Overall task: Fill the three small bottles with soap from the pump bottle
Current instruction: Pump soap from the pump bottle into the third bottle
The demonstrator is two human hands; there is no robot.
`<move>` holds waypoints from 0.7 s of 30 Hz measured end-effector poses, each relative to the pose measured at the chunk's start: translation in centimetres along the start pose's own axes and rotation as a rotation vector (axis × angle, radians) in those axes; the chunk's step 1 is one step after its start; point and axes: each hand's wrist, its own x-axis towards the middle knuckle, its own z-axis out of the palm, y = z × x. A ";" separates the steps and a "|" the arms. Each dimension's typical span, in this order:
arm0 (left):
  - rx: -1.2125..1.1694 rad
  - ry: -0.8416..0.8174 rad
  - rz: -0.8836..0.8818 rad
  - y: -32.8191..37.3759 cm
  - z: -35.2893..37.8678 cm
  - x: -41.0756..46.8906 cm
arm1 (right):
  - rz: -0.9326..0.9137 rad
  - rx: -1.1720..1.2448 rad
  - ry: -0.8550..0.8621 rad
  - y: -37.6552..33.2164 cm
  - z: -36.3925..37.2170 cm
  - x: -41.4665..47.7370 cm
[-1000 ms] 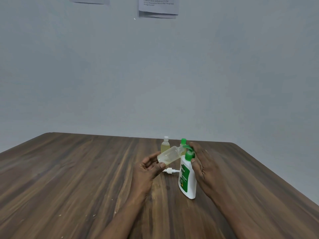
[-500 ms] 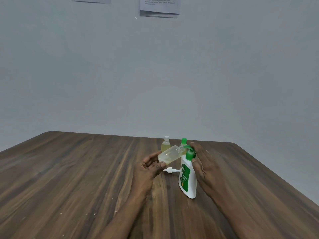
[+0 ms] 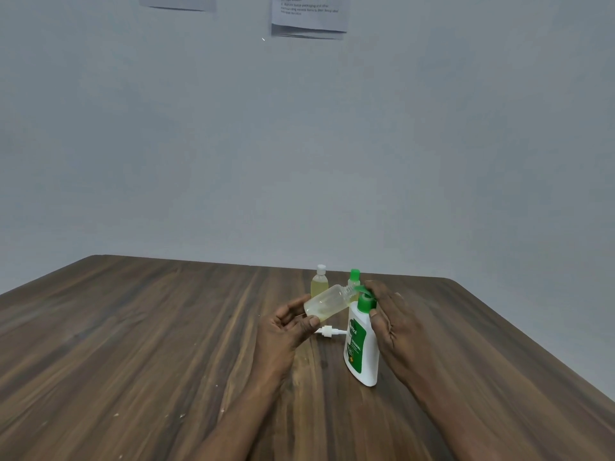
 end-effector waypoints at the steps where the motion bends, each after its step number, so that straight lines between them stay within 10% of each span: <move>1: 0.005 0.002 0.004 0.0 0.0 0.0 | 0.003 -0.001 -0.009 -0.1 -0.1 0.1; 21: 0.021 0.000 0.001 0.0 0.0 0.0 | 0.015 0.037 -0.006 -1.7 -0.9 -0.1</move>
